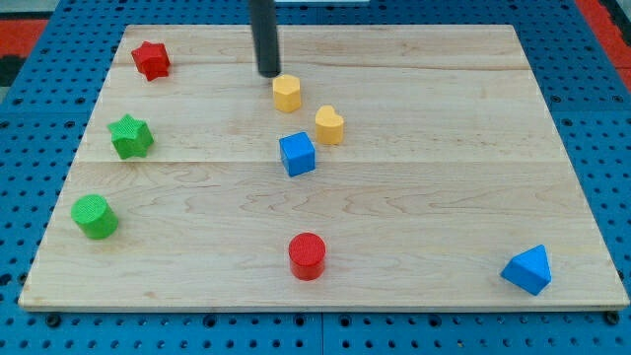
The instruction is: Push the yellow hexagon to the top of the blue cube
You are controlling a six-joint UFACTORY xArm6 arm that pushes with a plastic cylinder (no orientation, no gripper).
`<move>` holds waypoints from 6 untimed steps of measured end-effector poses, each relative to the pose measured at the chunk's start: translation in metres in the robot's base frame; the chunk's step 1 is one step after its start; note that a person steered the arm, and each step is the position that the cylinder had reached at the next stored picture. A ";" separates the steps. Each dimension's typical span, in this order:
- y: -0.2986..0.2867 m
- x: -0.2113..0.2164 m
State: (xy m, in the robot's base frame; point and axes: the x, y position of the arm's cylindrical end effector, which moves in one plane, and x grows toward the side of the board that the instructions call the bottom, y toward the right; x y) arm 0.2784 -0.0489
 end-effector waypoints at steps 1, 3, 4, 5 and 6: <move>0.014 0.011; -0.046 0.095; -0.077 0.069; -0.056 0.037; -0.013 0.050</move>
State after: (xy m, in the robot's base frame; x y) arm 0.3288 -0.0622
